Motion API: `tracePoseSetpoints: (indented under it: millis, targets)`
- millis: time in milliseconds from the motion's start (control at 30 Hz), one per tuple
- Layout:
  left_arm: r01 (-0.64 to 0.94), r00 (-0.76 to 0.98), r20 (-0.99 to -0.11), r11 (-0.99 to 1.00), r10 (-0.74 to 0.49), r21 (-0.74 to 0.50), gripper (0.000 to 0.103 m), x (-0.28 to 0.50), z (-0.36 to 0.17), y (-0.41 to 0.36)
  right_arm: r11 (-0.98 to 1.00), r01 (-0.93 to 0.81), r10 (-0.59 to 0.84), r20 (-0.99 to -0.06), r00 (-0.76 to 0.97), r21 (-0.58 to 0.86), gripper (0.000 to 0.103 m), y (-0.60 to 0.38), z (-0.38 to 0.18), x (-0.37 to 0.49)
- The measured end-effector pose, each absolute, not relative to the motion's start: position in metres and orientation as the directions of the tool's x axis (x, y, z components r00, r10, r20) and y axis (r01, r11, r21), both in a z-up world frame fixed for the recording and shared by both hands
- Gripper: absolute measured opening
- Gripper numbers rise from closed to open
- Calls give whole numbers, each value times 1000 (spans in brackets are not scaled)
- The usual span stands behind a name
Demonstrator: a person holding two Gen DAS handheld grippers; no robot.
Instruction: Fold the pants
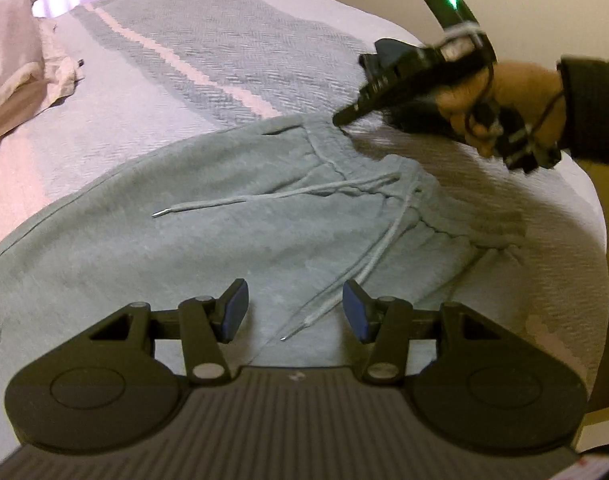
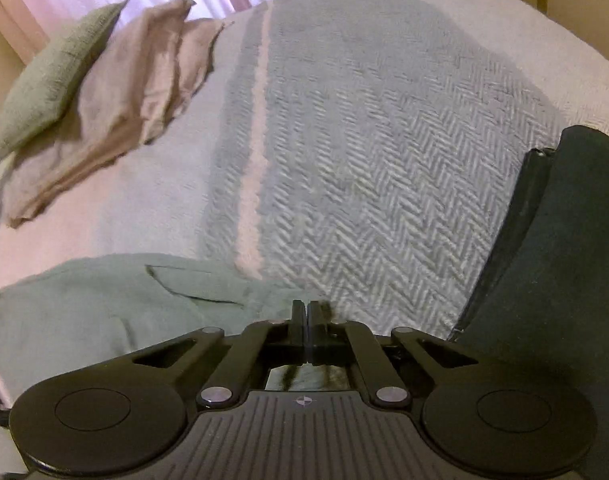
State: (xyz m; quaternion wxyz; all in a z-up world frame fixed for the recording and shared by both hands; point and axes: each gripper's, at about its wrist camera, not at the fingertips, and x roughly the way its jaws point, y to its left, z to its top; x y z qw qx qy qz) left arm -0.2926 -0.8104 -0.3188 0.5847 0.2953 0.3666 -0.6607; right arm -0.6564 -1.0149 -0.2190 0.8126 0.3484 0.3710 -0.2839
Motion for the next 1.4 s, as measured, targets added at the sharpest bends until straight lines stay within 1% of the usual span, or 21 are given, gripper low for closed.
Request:
tracePoseSetpoints:
  millis: [33,100,167,233,367,400,433,467,533,600,667,733,800,833,867,933,1067,1167,1267,1333,1400]
  targets:
    - [989,-145,-817,-55,-559,-138,47,-295,-317,-812,593,705,-174,-793,583,389,0,-1012,-217,-661]
    - [988,-153,-812,-71,-564,-137,47,-300,-316,-815,572,692,-115,-792,600,441,6,-998,-220,-669]
    - [987,-160,-809,-78,-566,-141,47,-304,-317,-818,547,678,-49,-789,612,491,35,-983,-227,-677]
    - [986,-169,-808,-85,-565,-147,47,-308,-318,-821,529,662,1,-780,626,532,41,-968,-234,-684]
    - [985,-170,-811,-83,-560,-149,47,-313,-323,-825,490,641,43,-751,659,591,39,-957,-249,-688]
    - [985,-172,-813,-80,-556,-154,47,-314,-324,-826,472,641,50,-745,666,605,30,-961,-252,-687]
    - [985,-174,-816,-80,-552,-155,47,-315,-326,-826,445,645,60,-740,670,621,10,-966,-256,-686]
    - [985,-173,-818,-82,-548,-153,47,-318,-327,-827,433,648,65,-739,671,627,6,-970,-256,-684]
    - [985,-172,-822,-88,-543,-148,47,-322,-328,-827,564,641,-16,-769,639,521,4,-971,-233,-676]
    - [985,-172,-822,-89,-543,-147,47,-326,-326,-828,610,638,-137,-731,669,469,4,-980,-206,-680]
    - [985,-172,-812,-89,-557,-148,47,-329,-322,-829,646,626,-152,-730,666,437,5,-989,-205,-673]
    - [985,-172,-809,-86,-562,-149,47,-332,-324,-832,664,626,-110,-775,622,409,7,-992,-224,-665]
    - [984,-177,-809,-80,-560,-160,47,-333,-327,-833,648,643,-80,-803,590,408,14,-990,-241,-666]
    - [984,-173,-813,-71,-556,-161,47,-334,-329,-831,634,656,-91,-802,590,410,26,-988,-242,-671]
    - [986,-165,-818,-63,-551,-157,47,-333,-330,-829,623,674,-125,-800,587,398,35,-983,-238,-677]
    - [988,-149,-825,-43,-545,-150,47,-331,-327,-815,617,697,-197,-786,586,365,43,-971,-225,-686]
    - [991,-95,-845,30,-527,-130,47,-318,-319,-781,672,701,-339,-743,577,239,44,-921,-191,-690]
    - [988,-38,-860,108,-508,-108,47,-304,-318,-751,696,677,-357,-703,615,238,44,-889,-180,-684]
    - [976,1,-873,190,-488,-106,48,-285,-321,-722,709,633,-286,-693,662,312,44,-868,-191,-669]
    - [964,9,-888,239,-460,-115,48,-273,-330,-707,714,609,-195,-738,646,345,44,-861,-215,-655]
    - [953,-4,-898,271,-440,-137,48,-265,-341,-698,710,632,-147,-812,565,310,44,-859,-241,-641]
